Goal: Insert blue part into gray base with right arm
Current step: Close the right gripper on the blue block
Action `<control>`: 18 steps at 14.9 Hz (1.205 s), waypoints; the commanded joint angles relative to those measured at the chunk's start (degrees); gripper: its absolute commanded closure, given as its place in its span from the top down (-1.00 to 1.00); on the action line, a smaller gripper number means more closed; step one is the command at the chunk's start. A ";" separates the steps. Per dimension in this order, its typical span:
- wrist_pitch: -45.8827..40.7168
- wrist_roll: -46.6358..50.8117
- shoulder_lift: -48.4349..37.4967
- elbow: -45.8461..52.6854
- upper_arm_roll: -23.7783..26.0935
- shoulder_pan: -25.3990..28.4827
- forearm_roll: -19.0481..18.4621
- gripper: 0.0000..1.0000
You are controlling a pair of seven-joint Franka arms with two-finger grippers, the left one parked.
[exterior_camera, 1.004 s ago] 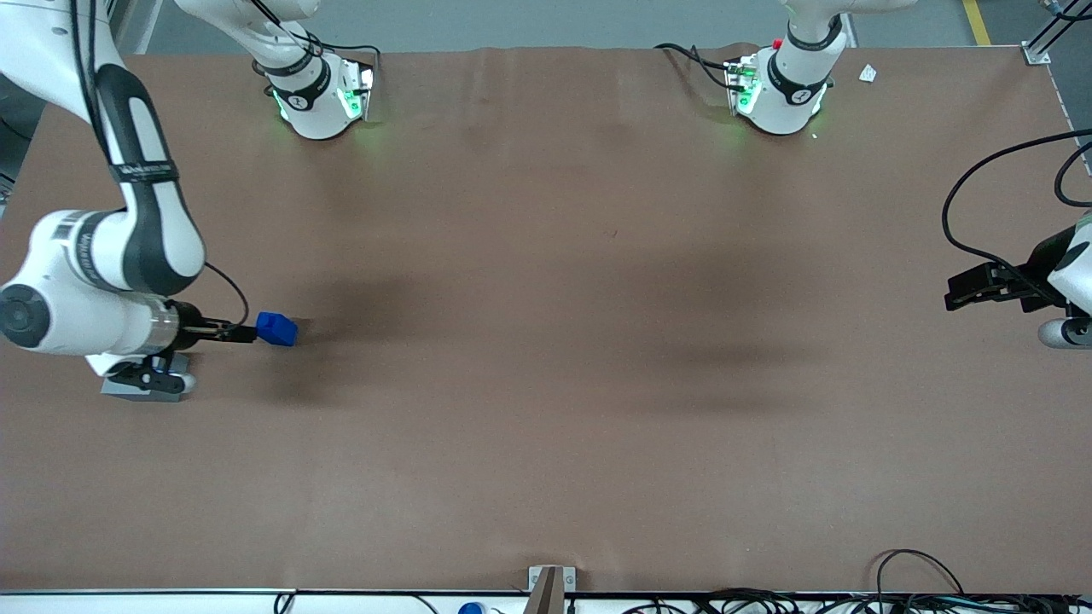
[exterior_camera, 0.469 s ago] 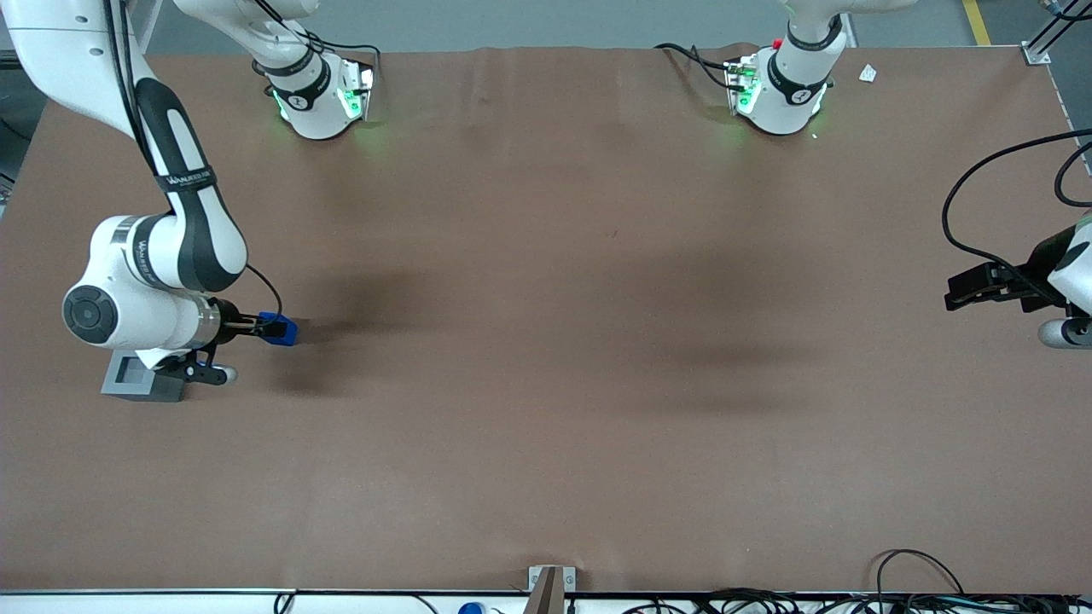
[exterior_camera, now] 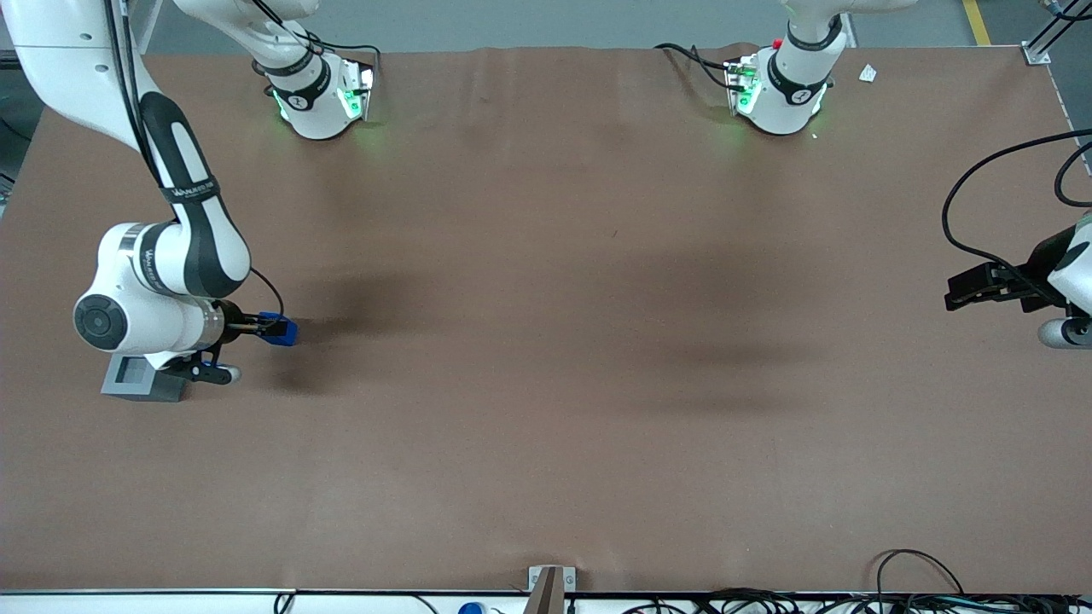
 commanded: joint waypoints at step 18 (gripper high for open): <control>2.20 0.22 1.52 -0.27 0.23 -2.08 -0.97 -0.95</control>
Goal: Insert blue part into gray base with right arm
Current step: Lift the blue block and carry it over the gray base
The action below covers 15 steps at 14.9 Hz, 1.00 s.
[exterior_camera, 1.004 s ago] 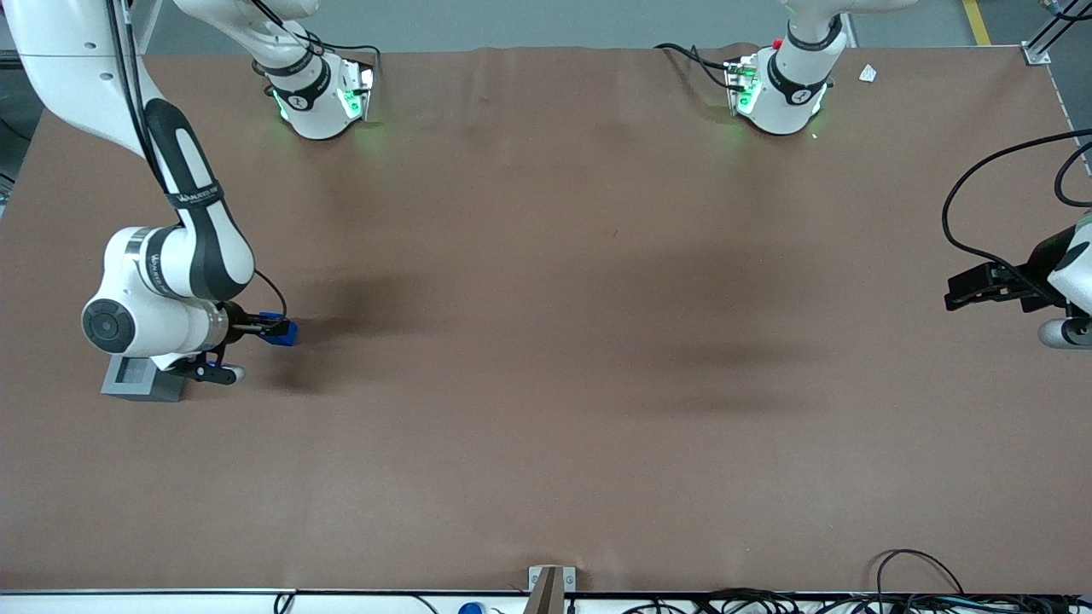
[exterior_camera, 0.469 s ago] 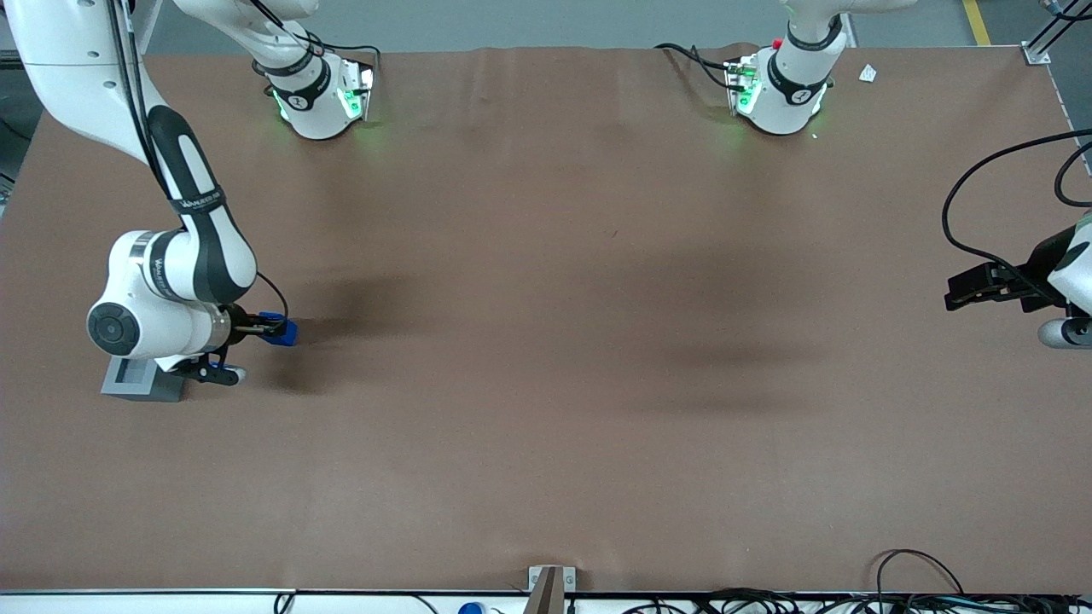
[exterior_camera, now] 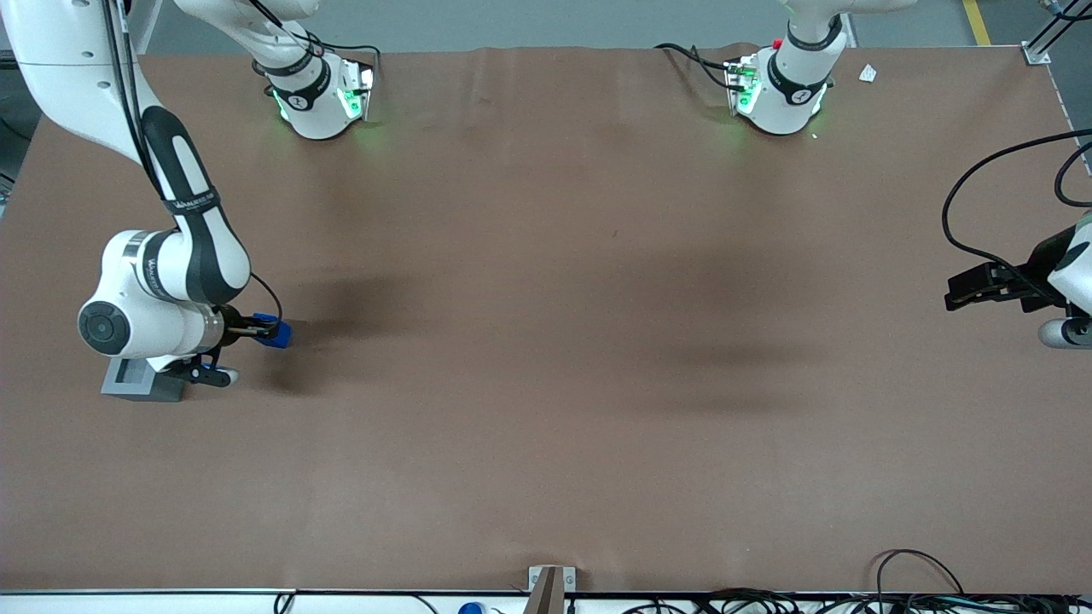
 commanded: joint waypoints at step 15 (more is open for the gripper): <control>-23.01 -4.97 -0.73 20.87 0.29 -7.22 -4.52 -0.99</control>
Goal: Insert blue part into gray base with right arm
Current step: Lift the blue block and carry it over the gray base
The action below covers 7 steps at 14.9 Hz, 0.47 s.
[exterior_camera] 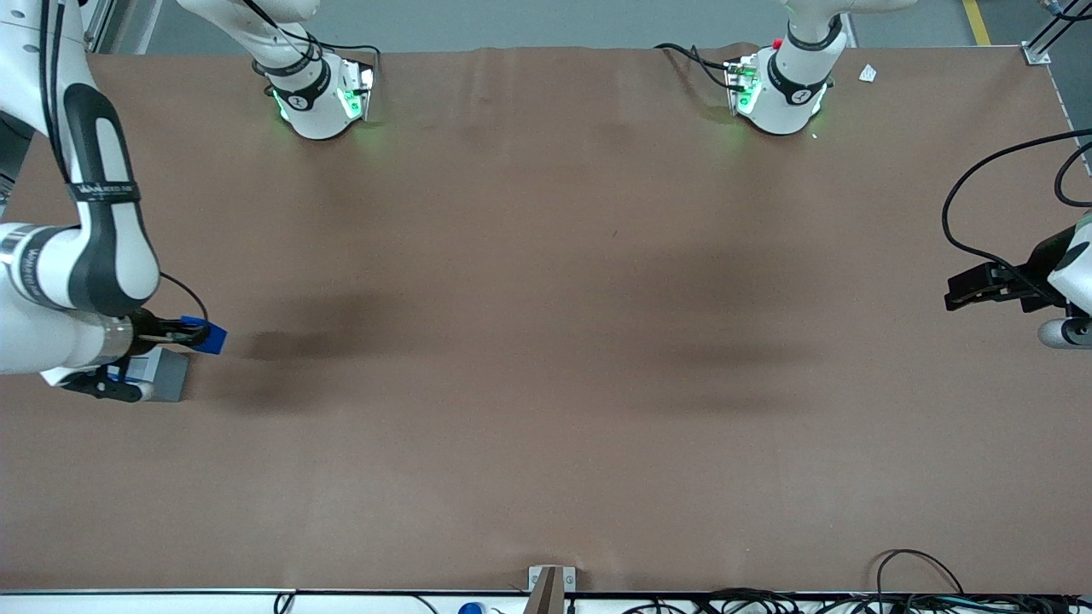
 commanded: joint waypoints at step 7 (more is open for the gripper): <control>-3.54 -9.37 -0.08 7.29 0.67 -6.32 -1.24 -0.99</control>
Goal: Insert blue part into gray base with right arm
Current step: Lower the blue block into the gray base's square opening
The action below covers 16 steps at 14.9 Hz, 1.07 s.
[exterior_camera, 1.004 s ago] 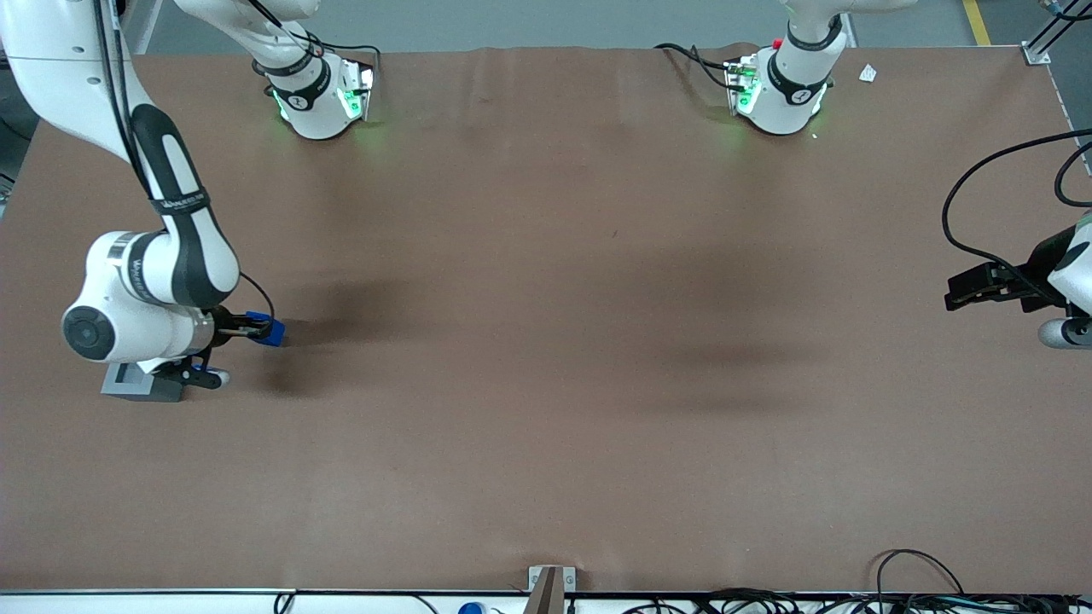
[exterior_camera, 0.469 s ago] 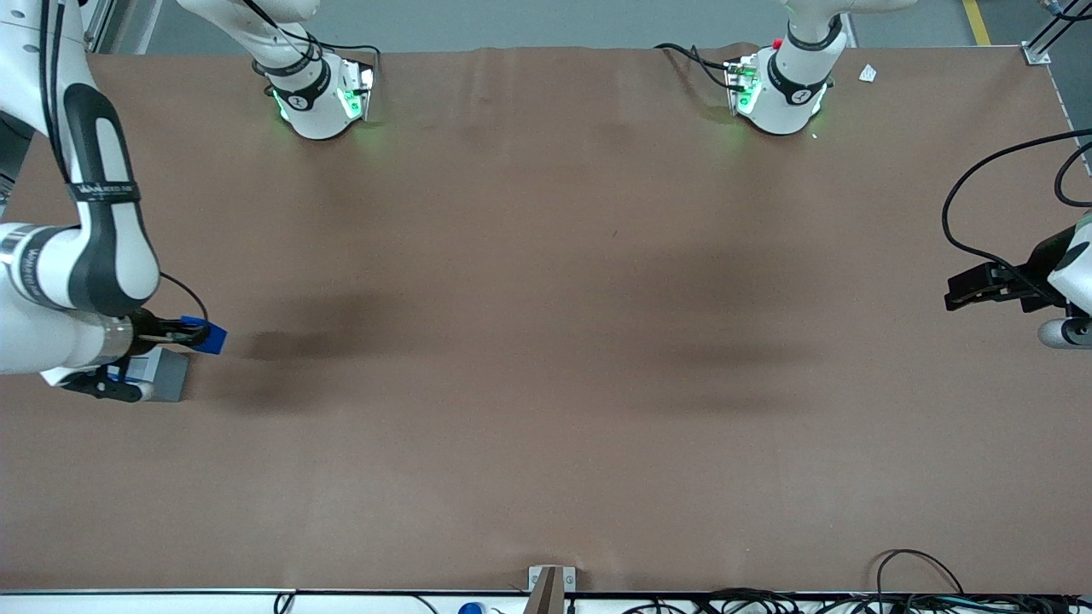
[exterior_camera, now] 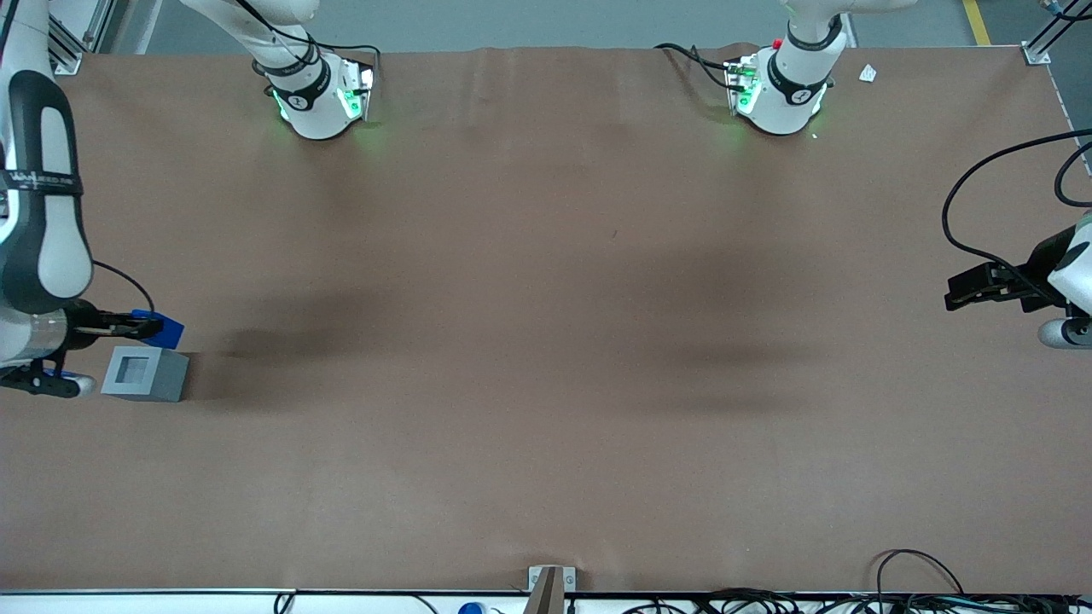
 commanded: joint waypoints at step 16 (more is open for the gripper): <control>-0.86 -6.69 9.69 13.27 0.93 -5.24 -1.83 -0.99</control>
